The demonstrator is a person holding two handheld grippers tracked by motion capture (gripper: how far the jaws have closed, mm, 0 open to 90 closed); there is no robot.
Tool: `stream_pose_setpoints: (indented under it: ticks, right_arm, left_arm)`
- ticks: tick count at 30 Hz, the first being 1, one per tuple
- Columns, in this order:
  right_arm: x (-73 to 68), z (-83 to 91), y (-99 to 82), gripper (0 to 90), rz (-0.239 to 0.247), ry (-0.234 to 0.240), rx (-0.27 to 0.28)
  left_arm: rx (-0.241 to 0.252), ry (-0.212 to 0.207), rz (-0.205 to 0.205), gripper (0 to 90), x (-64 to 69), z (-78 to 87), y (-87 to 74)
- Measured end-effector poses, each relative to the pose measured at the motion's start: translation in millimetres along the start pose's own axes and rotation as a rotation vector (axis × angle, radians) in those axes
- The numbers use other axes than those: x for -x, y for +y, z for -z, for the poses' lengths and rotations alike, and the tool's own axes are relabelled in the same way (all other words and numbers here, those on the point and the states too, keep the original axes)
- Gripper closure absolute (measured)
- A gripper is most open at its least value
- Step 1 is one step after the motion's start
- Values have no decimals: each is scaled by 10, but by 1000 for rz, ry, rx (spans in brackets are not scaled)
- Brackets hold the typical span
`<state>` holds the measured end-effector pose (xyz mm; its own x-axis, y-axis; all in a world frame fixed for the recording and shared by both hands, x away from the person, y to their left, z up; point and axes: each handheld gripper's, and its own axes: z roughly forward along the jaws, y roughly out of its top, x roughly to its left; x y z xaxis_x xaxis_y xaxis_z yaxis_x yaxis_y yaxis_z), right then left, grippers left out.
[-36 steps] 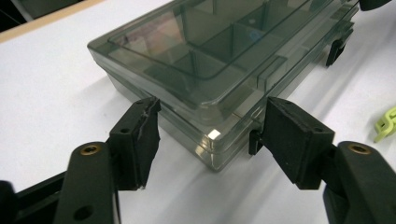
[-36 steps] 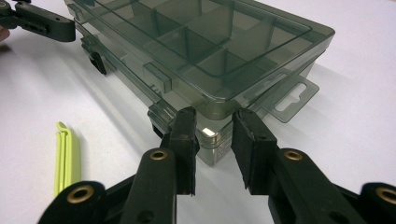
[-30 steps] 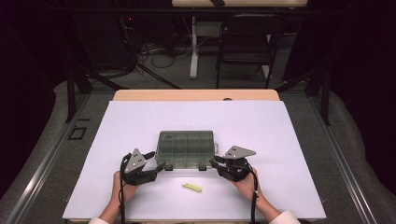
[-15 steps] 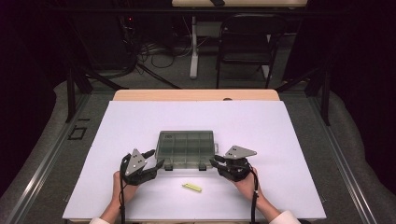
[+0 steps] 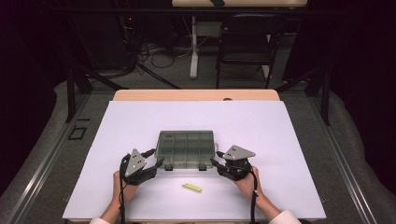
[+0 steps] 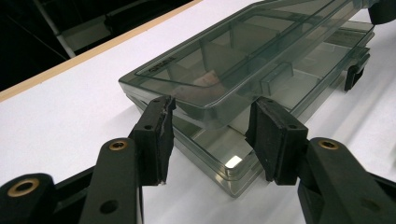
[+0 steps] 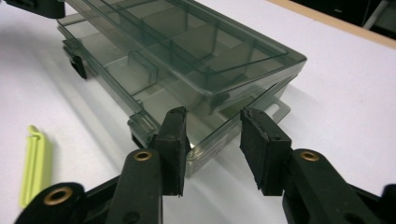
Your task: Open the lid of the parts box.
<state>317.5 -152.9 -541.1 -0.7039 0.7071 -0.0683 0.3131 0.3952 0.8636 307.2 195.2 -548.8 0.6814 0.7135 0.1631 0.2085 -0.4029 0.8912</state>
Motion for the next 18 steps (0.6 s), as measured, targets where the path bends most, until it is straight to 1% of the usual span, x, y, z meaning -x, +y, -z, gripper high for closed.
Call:
stream_pose_setpoints:
  ticks: [1,3,4,5,9,12,13,16,18]
  right_arm:
    - [4,-4,4,589,17,-15,3]
    - [7,-5,6,584,19,-17,6]
    - [8,-7,8,576,25,-19,11]
    - [3,-5,14,567,34,-27,15]
    - [-5,9,31,556,53,-39,32]
    - [-6,8,37,556,58,-41,35]
    - [-5,3,39,556,60,-47,41]
    - [1,2,46,554,57,-50,42]
    - [7,5,57,555,58,-51,52]
  left_arm:
    - [1,1,0,499,-3,1,3]
    - [3,1,0,499,-5,1,4]
    - [4,2,-2,499,-7,1,6]
    - [10,-4,7,498,-9,5,11]
    - [18,-2,7,498,-22,16,23]
    - [12,4,4,505,-25,10,27]
    - [16,8,4,505,-26,5,31]
    - [21,10,1,507,-32,5,36]
    - [23,15,-2,512,-42,10,42]
